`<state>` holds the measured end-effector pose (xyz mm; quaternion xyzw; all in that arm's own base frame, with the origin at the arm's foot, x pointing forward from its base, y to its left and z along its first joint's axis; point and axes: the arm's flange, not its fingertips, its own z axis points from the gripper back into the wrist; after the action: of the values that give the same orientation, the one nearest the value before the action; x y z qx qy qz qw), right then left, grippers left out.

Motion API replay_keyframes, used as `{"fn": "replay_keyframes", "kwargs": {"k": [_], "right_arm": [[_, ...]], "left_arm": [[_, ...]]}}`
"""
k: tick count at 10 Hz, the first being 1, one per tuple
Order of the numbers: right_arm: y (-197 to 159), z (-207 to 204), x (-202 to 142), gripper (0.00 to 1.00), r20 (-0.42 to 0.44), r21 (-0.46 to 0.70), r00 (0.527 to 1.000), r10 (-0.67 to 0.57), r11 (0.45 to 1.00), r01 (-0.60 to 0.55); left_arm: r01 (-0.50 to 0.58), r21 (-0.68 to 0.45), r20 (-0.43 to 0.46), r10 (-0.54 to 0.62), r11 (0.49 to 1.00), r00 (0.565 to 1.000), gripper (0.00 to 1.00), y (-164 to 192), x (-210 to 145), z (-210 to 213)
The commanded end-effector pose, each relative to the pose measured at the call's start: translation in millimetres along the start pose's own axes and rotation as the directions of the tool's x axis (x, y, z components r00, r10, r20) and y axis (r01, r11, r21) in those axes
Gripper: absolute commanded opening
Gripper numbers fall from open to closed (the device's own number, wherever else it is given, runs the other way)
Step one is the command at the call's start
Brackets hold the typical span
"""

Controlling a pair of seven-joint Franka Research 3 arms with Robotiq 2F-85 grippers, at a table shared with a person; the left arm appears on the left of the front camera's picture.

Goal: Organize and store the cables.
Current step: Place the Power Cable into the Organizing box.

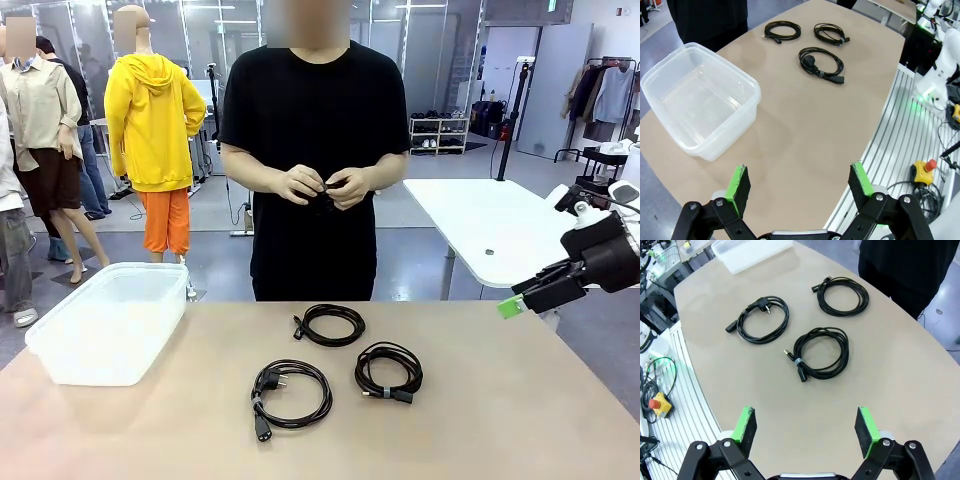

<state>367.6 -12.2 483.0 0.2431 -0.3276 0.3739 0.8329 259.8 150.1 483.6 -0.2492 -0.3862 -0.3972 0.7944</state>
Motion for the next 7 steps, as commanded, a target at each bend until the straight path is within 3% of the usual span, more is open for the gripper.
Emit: {"fn": "replay_keyframes", "kwargs": {"k": [1, 4, 5, 7], "right_arm": [[-9, 16, -14, 1.0, 0.058, 0.036, 0.996, 0.071, 0.997, -0.073], [-42, 69, -101, 1.0, 0.174, -0.009, 0.957, 0.233, 0.972, -0.235], [-45, 78, -119, 1.0, 0.249, 0.013, 0.937, 0.246, 0.966, -0.258], [-49, 79, -139, 1.0, 0.291, -0.028, 0.906, 0.307, 0.949, -0.313]], "left_arm": [[0.016, -0.012, 0.017, -0.016, 1.0, 1.0, 1.0, 2, 0, 2], [0.016, -0.012, 0.017, -0.016, 1.0, 1.0, 1.0, 2, 0, 2], [0.016, -0.012, 0.017, -0.016, 1.0, 1.0, 1.0, 2, 0, 2], [0.016, -0.012, 0.017, -0.016, 1.0, 1.0, 1.0, 2, 0, 2]]}}
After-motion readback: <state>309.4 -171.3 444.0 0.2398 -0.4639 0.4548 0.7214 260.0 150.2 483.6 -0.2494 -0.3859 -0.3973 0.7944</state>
